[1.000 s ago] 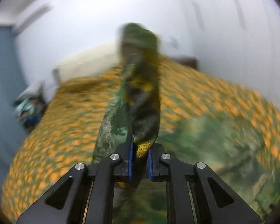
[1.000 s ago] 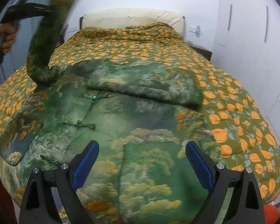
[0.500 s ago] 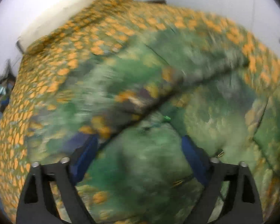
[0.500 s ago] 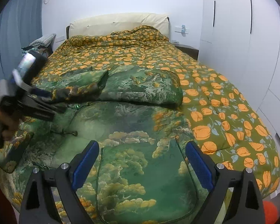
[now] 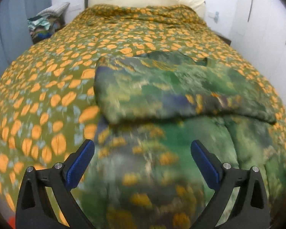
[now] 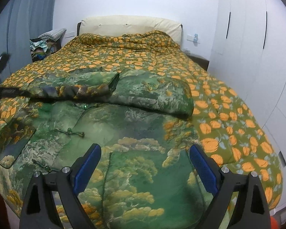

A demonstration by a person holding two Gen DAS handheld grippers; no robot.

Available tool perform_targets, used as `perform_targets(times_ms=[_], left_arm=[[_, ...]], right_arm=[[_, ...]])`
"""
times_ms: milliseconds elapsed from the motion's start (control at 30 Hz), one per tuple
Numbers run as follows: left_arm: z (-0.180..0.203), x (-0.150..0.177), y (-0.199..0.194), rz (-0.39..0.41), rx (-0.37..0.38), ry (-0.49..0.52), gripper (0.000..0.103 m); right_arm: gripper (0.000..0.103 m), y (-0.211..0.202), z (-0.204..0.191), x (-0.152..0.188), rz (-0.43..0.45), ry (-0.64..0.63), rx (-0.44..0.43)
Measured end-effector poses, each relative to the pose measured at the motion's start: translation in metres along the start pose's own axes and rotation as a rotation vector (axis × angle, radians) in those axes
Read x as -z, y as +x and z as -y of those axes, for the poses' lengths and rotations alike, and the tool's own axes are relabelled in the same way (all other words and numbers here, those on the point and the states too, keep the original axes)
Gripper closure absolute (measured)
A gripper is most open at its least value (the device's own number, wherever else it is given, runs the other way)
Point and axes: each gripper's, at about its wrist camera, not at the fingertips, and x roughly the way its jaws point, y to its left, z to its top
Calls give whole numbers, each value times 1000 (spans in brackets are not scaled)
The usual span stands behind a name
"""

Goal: Fold large clothes

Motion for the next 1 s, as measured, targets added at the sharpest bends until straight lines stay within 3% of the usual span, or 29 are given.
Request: perform_targets(times_ms=[200, 367, 467, 633, 1000], left_arm=[[24, 39, -16, 31, 55, 90, 1], [21, 60, 13, -42, 53, 92, 2], [18, 64, 20, -58, 62, 72, 2], [27, 69, 22, -47, 38, 121, 1], [36, 75, 25, -48, 21, 166, 0]], right_arm=[[10, 14, 8, -6, 8, 50, 13], [10, 42, 4, 9, -78, 34, 3], [10, 57, 5, 21, -148, 54, -11], [8, 75, 13, 32, -225, 106, -32], [6, 82, 9, 35, -242, 91, -11]])
